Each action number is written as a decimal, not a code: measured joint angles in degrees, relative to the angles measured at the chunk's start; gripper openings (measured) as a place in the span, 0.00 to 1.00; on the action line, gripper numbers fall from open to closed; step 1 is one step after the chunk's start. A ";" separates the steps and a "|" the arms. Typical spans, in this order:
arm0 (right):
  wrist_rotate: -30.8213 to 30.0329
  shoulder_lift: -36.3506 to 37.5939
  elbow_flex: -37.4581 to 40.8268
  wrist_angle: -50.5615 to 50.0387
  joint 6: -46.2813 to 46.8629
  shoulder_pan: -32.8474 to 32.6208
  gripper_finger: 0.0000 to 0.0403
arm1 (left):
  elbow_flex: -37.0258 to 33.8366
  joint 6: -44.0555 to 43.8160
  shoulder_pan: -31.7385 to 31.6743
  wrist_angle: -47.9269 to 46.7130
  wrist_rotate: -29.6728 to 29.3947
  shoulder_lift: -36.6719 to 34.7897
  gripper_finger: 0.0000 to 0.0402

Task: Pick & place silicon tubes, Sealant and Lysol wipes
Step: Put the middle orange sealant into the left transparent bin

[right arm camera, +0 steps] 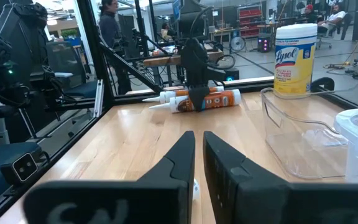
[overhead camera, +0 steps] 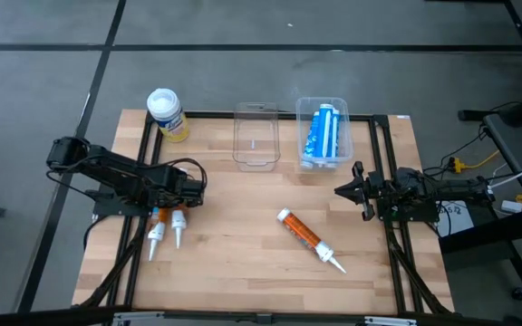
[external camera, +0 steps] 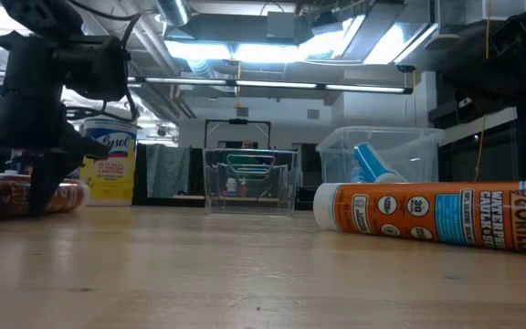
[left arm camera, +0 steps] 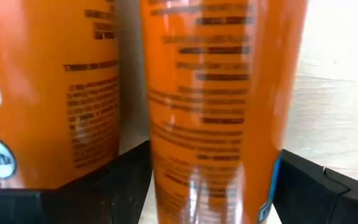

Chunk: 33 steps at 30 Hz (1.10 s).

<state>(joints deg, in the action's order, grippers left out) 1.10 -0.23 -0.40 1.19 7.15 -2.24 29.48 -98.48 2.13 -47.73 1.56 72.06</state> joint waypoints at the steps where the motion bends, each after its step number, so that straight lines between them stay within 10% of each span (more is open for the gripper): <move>1: 0.00 0.00 0.00 0.00 0.03 0.00 0.09 | -0.03 0.01 0.00 0.06 -0.02 -0.01 0.69; 12: 0.01 0.00 0.02 0.00 -0.01 0.00 0.09 | -0.03 0.68 0.00 1.15 0.29 -0.46 0.51; 33: 0.00 -0.01 0.00 0.00 -0.04 -0.01 0.09 | 15.03 12.01 -1.78 9.90 -7.39 -0.88 0.51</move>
<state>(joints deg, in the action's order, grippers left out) 1.10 -0.24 -0.40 1.19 7.11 -2.26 44.52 -86.47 0.35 -37.84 -5.83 71.18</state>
